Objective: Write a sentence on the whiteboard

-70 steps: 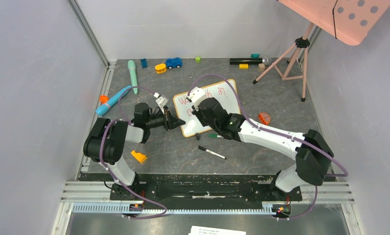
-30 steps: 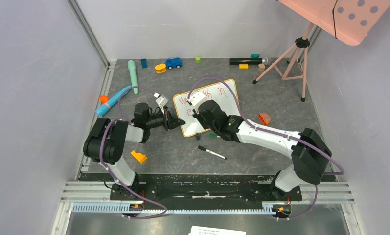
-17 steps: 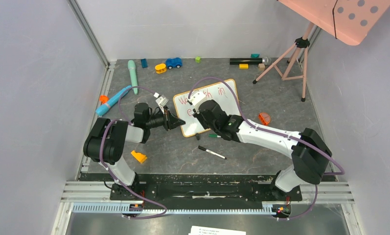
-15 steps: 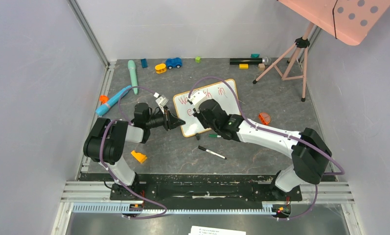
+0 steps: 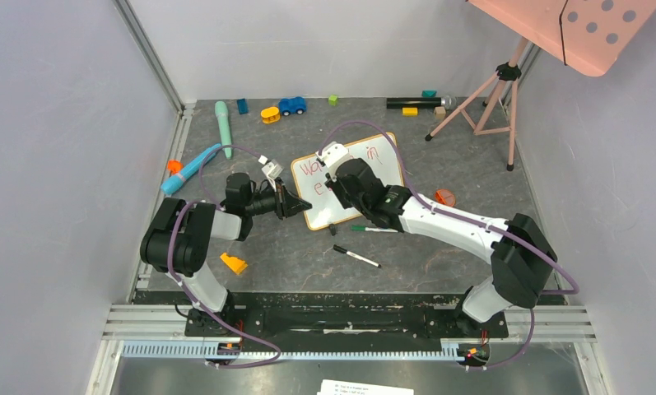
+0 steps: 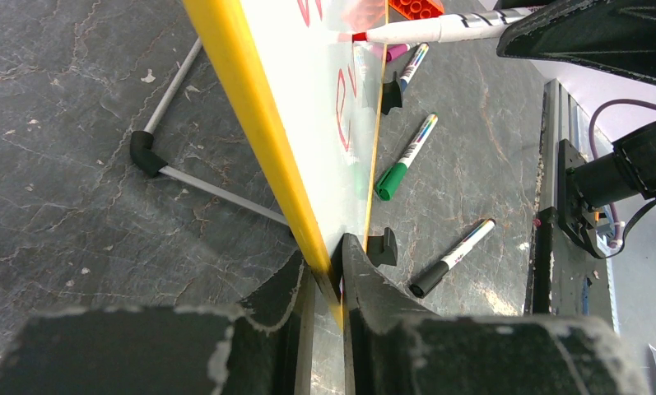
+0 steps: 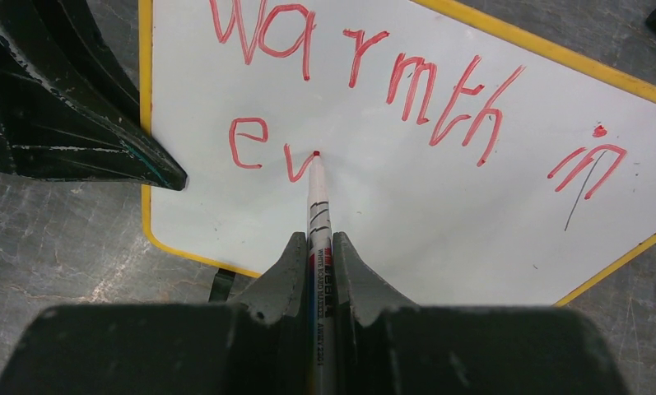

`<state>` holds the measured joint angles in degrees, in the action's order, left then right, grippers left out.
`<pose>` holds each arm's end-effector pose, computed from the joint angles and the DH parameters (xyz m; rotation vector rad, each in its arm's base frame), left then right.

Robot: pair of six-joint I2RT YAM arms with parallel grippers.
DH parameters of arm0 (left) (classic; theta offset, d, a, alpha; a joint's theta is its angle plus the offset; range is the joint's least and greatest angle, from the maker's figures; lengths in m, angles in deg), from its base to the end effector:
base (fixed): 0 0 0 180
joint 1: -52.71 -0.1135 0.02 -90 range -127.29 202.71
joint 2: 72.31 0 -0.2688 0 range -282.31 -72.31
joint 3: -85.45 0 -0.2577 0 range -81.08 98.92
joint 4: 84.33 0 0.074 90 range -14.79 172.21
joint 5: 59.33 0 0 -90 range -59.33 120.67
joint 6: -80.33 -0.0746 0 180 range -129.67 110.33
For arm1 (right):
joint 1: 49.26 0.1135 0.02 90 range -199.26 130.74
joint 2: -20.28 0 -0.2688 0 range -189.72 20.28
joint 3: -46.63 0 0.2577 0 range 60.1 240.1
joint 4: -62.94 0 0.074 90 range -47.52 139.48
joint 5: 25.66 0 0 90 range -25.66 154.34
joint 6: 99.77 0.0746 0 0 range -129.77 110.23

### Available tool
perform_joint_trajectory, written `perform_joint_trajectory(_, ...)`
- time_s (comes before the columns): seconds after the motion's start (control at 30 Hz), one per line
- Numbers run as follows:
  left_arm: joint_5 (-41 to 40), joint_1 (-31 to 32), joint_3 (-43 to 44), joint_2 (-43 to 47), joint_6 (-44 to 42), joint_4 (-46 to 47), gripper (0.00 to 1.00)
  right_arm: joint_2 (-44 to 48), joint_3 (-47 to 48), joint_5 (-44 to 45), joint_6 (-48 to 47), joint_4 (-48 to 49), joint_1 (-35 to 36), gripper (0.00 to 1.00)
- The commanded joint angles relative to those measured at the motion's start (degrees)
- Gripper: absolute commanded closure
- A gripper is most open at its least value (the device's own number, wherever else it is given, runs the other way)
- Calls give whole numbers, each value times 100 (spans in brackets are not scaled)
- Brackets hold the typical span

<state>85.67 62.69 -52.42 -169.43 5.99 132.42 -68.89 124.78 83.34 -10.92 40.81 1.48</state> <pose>0.2968 -0.1143 0.1326 0.5872 1.8295 -1.2014 0.2657 0.2867 0.2540 -0.7511 1.9806 0.1584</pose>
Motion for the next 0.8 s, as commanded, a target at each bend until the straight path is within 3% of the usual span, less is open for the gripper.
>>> perform_joint_trajectory(0.0, -374, -31, 60, -26, -327, 58, 98, -31, 125, 84, -31, 173, -99, 100)
perform_joint_trajectory(0.37, -385, -31, 73, -40, -326, 58, 98, 886, -635, -317, -79, 532, -134, 100)
perform_joint_trajectory(0.77, -376, -31, 77, -40, -327, 50, 98, 624, -487, -108, 106, 312, -190, 100)
